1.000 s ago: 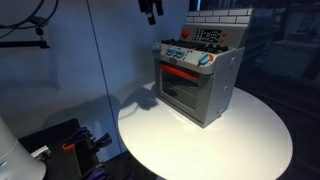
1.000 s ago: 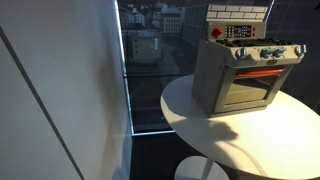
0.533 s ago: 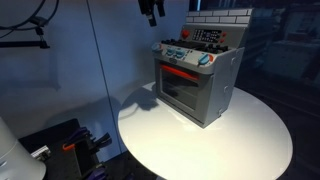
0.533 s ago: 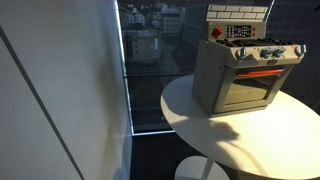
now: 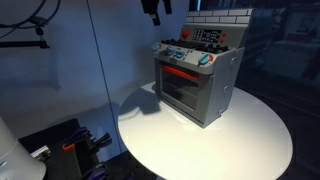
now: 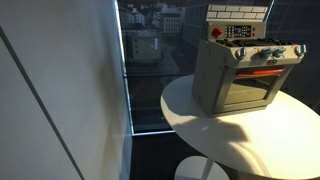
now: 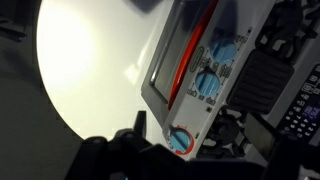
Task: Turn the second blue knob from the right on the stove to the left
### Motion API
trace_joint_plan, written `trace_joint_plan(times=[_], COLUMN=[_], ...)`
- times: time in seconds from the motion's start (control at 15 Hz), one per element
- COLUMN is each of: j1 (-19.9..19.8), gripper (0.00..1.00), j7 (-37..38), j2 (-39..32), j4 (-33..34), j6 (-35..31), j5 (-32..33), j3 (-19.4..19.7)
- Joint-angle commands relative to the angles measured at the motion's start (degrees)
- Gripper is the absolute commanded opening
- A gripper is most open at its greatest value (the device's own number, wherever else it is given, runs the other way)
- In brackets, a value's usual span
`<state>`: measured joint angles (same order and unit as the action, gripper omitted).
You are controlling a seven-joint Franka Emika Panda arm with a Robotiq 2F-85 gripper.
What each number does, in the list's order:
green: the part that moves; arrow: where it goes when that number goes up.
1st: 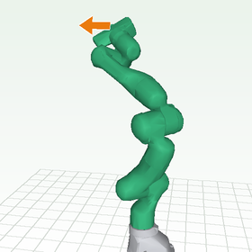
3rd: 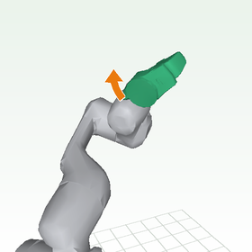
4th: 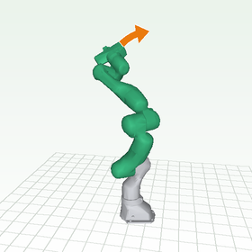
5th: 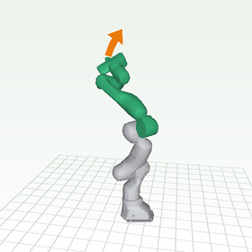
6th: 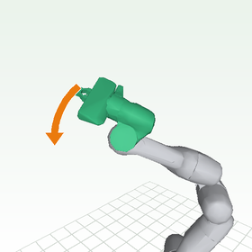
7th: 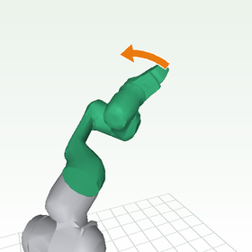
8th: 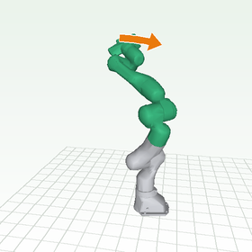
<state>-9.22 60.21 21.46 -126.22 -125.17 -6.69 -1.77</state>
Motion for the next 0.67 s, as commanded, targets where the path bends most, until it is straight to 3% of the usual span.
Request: trace_joint_plan(times=[0.0, 0.6], j1=[0.23, 1.48], gripper=[1.0, 1.0], j7=[3.66, 6.24], j2=[-0.08, -3.97], j4=[-1.64, -8.24], j6=[-4.49, -23.7], j5=[-2.64, -7.03], j3=[0.85, 0.88])
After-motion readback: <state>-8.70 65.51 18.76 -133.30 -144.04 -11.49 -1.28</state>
